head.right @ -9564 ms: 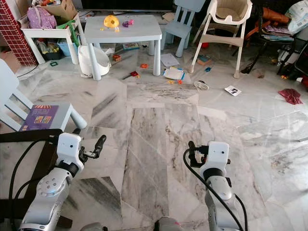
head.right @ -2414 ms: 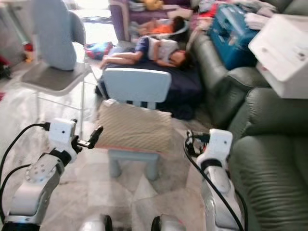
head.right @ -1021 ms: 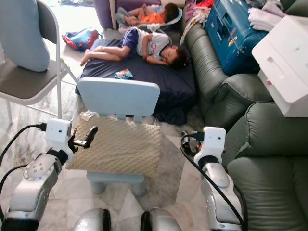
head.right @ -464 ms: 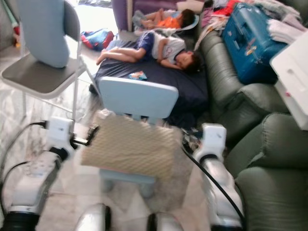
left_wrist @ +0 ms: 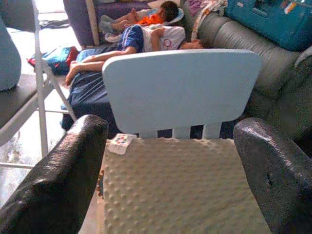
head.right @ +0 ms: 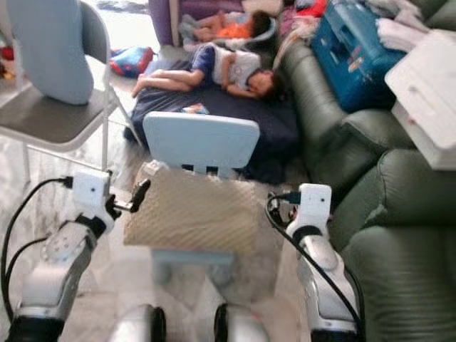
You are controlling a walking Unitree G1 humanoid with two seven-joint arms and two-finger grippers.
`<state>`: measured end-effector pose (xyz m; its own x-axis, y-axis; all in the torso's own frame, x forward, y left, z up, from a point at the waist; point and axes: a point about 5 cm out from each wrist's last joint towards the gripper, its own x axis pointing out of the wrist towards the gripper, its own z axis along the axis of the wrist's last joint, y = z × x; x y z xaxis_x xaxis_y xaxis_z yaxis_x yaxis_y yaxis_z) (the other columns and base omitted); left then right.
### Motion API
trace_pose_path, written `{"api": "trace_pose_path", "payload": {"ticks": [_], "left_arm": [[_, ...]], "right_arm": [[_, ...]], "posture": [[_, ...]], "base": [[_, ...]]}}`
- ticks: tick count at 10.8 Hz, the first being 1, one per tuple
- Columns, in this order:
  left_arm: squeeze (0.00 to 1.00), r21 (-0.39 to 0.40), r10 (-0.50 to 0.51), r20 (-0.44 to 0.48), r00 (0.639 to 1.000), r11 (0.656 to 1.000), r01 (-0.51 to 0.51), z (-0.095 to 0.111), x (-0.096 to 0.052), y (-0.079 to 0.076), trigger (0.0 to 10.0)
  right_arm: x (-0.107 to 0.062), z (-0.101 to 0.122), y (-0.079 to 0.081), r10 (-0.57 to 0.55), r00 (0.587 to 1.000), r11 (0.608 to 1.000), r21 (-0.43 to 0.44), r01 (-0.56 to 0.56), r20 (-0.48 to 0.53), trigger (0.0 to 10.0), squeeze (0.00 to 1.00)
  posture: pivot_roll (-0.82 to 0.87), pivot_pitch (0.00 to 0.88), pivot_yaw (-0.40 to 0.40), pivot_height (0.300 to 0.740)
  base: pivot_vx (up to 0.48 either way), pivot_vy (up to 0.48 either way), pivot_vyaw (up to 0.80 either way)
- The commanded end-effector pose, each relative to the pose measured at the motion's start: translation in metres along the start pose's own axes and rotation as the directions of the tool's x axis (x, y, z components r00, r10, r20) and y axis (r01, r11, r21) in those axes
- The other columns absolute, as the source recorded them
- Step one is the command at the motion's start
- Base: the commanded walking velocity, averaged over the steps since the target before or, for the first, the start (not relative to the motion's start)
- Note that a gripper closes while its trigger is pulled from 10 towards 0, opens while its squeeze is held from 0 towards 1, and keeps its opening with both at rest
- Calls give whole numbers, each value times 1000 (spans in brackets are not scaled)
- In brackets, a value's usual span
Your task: Move the pillow to the sofa
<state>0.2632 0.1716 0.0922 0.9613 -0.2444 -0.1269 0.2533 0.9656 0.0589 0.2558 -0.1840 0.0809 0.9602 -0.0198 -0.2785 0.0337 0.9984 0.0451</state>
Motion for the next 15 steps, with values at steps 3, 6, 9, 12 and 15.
{"api": "trace_pose_path", "payload": {"ticks": [3,6,9,12,15], "left_arm": [[0,0,46,-28,999,999,-46,-6,-8,1,10000],[0,28,121,-74,990,992,-119,-16,-32,14,10000],[0,31,127,-97,987,992,-124,-22,-36,13,10000],[0,28,127,-89,988,992,-125,-16,-30,14,10000],[0,55,127,-75,989,991,-123,-13,-24,17,10000]], "right_arm": [[-5,-8,-5,-2,999,1000,-10,1,-45,10000,0],[-21,-19,-10,0,997,1000,1,0,-76,10000,0],[-21,-20,-9,26,997,999,-19,-28,-77,10000,0],[-20,-19,-6,35,997,999,-18,-37,-75,10000,0],[-19,-19,-6,37,997,999,-20,-39,-69,10000,0]], "posture": [[-18,139,-92,740],[-11,145,-85,740],[-14,148,-84,740],[-14,150,-82,695],[-16,148,-81,645]], "base": [[0,0,0],[0,0,0],[0,0,0],[0,0,0],[0,0,0]]}}
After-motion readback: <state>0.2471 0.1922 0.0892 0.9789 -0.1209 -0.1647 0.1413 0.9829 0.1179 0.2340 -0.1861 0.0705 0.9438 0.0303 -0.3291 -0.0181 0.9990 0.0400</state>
